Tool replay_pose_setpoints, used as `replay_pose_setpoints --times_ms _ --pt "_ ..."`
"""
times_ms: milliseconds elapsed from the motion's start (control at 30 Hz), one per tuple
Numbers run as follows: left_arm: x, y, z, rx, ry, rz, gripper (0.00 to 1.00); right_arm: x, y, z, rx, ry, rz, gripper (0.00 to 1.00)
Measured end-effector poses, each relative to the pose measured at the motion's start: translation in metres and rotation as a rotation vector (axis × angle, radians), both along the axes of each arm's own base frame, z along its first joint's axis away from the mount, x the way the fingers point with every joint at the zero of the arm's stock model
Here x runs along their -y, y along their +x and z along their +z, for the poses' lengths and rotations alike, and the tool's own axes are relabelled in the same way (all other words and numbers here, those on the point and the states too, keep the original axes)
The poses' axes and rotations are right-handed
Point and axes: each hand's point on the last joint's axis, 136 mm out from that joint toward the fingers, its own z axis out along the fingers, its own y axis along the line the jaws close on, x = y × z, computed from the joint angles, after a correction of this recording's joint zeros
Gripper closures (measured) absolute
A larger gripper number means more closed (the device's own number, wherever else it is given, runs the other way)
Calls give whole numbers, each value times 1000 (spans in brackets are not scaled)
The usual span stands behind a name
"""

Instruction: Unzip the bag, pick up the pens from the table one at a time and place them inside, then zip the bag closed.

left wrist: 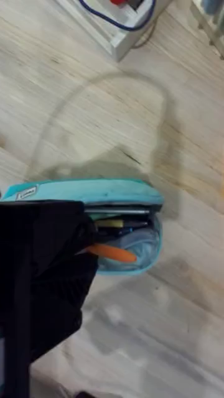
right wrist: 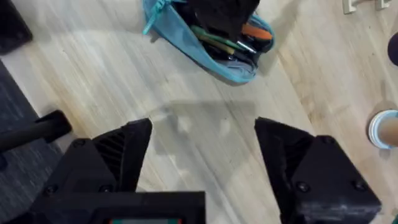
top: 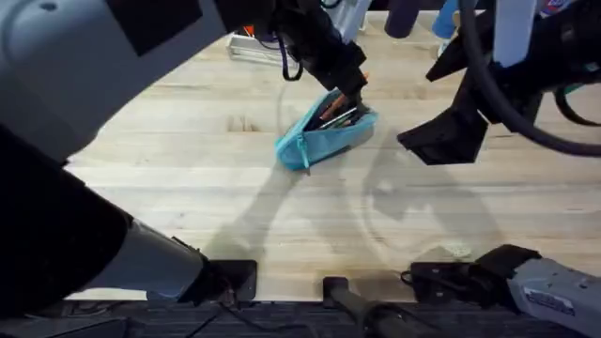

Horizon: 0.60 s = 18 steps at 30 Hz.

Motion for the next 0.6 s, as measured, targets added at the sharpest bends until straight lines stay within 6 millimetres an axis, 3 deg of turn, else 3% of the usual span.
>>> replay_pose_setpoints --times_ms 233,467,600 --pt "-6 3 -6 7 44 21 959 0 0 0 0 0 0 3" --pt "-3 1 -32 -52 92 11 959 0 0 0 0 0 0 4" --pt "-4 1 -36 -59 102 12 959 0 0 0 0 0 0 5"
